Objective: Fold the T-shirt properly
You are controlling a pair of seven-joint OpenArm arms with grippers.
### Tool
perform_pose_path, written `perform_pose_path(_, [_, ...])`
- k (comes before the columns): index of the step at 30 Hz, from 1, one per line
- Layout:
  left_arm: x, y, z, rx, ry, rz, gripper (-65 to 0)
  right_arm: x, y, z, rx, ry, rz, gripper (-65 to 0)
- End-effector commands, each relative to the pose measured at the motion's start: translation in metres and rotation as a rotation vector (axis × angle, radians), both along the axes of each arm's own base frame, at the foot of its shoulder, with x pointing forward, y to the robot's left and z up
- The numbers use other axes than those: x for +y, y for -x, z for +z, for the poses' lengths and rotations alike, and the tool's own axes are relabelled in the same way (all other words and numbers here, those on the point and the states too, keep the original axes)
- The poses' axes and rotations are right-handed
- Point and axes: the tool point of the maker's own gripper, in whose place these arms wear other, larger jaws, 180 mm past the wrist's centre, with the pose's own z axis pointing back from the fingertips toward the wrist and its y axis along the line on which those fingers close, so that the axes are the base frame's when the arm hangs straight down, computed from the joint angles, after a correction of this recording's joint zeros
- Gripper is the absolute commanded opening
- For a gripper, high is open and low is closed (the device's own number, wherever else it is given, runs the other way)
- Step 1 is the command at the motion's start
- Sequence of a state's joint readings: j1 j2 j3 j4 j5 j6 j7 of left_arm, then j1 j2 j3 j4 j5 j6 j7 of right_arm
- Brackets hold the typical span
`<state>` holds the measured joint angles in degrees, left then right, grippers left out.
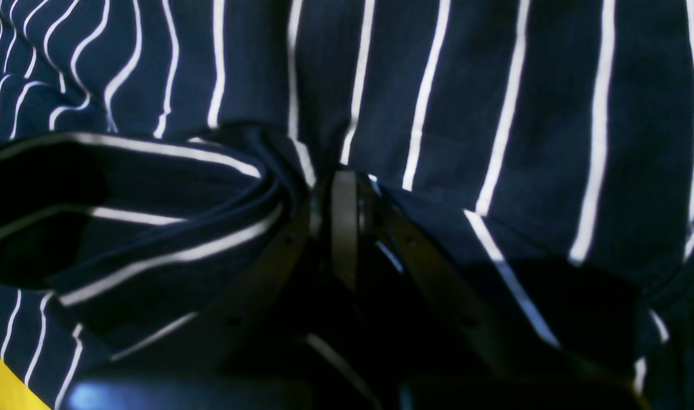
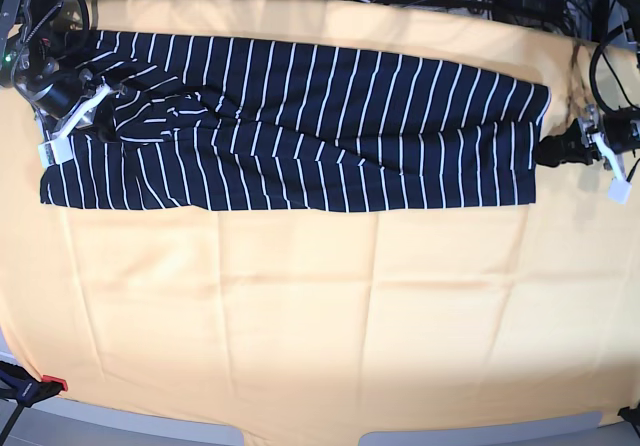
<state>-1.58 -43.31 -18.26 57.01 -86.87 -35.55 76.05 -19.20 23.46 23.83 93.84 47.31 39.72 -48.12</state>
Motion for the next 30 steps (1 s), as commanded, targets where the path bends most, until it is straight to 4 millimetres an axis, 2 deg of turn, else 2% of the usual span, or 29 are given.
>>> perform_pose_path(1, [0.006,0.009,-0.004,0.034,-0.050,-0.039,-32.3,-0.003,-0.006,0.009,-0.031,0.013,0.010,-65.0])
perform_pose_path(8, [-0.016,0.036,-0.030,0.103,-0.033,-0.116,-32.3,-0.002,-0.010,0.013,-0.045,0.006,0.010,-65.0])
perform_pose_path(14, [-0.027,0.026,-0.019,0.031,-0.044,-0.167,-32.3,-0.002,-0.015,0.016,-0.058,0.006,0.010,-65.0])
perform_pose_path(19, [-0.026,0.023,-0.016,0.021,-0.048,-0.164,-32.3,-0.002,-0.017,0.017,-0.063,0.006,0.010,-65.0])
perform_pose_path(23, [-0.018,0.010,-0.007,-0.035,-0.052,-0.110,-32.3,-0.002,-0.018,0.018,-0.066,0.007,0.010,-65.0])
perform_pose_path(30, [-0.008,0.011,0.000,-0.039,-0.073,-0.120,-32.3,-0.002,-0.018,0.017,-0.064,0.010,0.010,-65.0])
